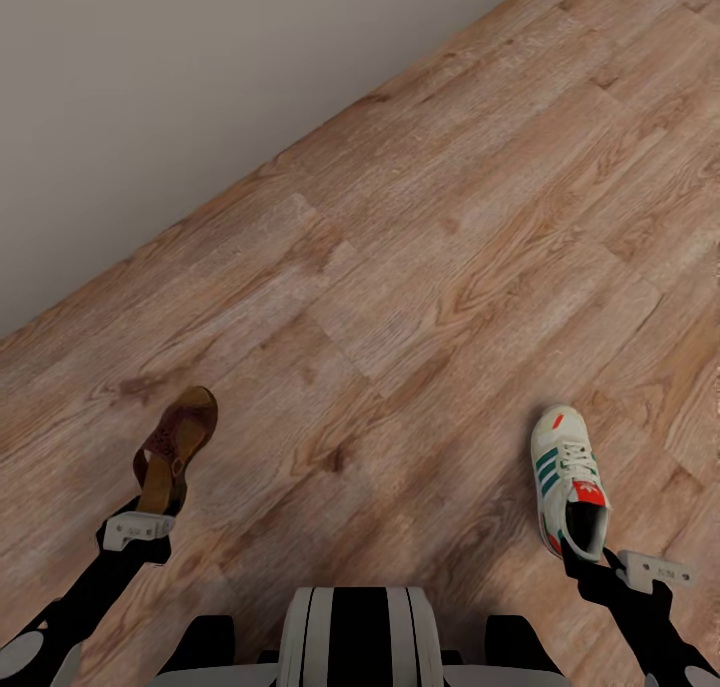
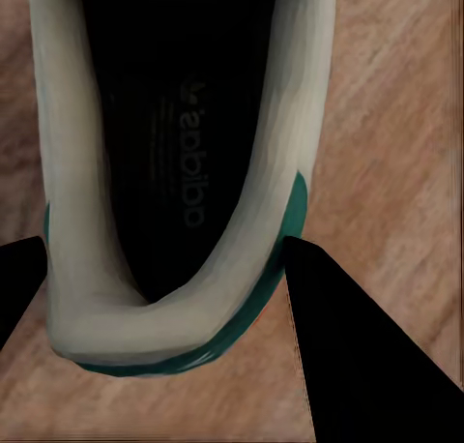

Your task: Pick up the two gym shoes and the two sandals from the corridor floor and place them onto the hallstand (shoe rack) in the corridor, making sure they are on the rack and not on the floor. Arrange them so the two gym shoes are next to each other and the two sandals are next to each other.

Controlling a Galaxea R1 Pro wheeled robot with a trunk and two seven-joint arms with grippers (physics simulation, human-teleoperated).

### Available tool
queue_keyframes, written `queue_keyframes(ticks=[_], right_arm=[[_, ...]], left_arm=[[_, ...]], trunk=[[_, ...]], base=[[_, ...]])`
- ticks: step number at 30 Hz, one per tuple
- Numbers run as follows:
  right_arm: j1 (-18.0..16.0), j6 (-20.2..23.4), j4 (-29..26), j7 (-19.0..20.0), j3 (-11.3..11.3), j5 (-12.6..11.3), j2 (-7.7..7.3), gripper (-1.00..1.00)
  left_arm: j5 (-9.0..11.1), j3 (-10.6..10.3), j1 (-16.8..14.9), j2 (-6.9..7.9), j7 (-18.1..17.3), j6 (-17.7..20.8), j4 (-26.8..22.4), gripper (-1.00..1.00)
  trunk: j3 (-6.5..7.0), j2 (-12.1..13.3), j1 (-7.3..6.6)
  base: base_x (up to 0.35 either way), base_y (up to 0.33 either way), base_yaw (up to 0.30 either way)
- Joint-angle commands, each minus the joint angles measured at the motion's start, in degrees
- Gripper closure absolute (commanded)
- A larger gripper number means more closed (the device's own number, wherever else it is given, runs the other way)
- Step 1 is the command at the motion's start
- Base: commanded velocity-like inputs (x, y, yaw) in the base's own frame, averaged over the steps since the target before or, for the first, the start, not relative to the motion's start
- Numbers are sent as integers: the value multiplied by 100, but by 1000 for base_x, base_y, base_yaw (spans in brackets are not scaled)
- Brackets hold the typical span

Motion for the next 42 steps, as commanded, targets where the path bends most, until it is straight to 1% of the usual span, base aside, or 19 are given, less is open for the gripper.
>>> queue_keyframes(ticks=[1, 3, 4, 8, 13, 20, 24, 33, 42], right_arm=[[2, -2, 21, -8, -7, 35, 5, 100], [2, -6, 22, -12, -9, 36, 13, 100], [2, -6, 22, -12, -9, 36, 13, 100], [2, -11, 23, -16, -14, 37, 20, 100], [2, -13, 24, -19, -18, 37, 23, 100], [2, -14, 24, -18, -16, 38, 25, 100], [2, -26, 26, -23, -13, 38, 25, 100], [4, -93, 60, -16, -3, 41, 25, 100], [2, -244, 150, -37, -13, 41, 25, 100]], left_arm=[[-15, -2, 6, -3, -17, -98, 6, 100], [-16, -4, 18, -7, -29, -295, 17, 100], [-16, -4, 18, -7, -29, -295, 17, 100], [-17, -7, 66, -12, -39, -569, 25, 100], [-14, -8, 128, -14, -41, -694, 28, 100], [-11, -15, 204, -20, -43, -790, 22, 100], [-10, -14, 238, -22, -43, -867, 20, 100], [-2, -10, 254, -23, -43, -907, 26, 100], [-9, -18, 256, -31, -43, -910, 30, 100]], trunk=[[0, 0, 1], [0, 0, 1], [0, 0, 1], [0, 0, 1], [0, 0, 1], [0, 0, 1], [0, 0, 1], [0, 0, 1], [1, 0, 1]], base=[[0, 0, -235], [0, 0, -249], [0, 0, -253], [0, 0, -265], [0, 0, -275], [0, 0, -214], [0, 0, -81], [0, 0, -27], [0, 0, -151]])
